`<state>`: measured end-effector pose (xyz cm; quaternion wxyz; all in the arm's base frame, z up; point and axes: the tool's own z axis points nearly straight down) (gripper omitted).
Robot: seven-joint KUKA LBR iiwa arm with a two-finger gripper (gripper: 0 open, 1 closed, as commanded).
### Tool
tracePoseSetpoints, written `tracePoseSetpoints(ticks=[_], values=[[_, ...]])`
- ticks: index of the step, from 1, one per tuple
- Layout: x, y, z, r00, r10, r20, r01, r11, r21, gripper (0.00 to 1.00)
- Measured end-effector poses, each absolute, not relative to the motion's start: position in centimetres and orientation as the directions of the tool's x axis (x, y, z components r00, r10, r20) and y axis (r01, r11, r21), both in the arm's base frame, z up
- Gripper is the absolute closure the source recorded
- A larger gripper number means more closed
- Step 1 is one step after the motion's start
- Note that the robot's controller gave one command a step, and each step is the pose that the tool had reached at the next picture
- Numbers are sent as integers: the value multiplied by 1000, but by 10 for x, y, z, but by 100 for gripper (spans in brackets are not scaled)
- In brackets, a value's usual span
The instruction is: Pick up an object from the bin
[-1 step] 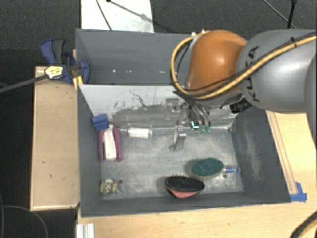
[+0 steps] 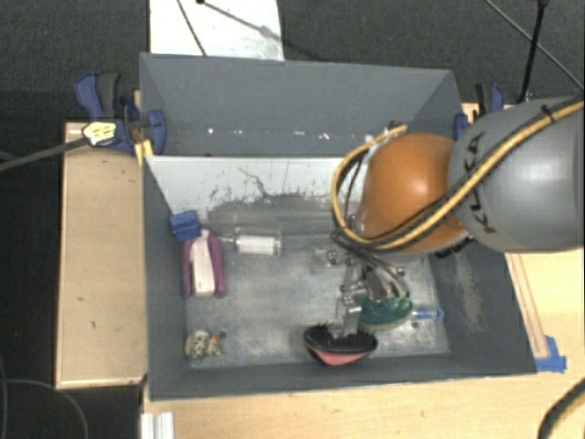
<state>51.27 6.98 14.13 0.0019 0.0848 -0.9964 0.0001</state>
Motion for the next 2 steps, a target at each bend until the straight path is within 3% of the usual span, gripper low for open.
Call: tracePoseSetpoints(ticks=[1,2], values=[[481,54,88,-904,-427,-8,-427,904,-2,0],[486,56,90,-906,-423,-28,-423,906,-4,100]])
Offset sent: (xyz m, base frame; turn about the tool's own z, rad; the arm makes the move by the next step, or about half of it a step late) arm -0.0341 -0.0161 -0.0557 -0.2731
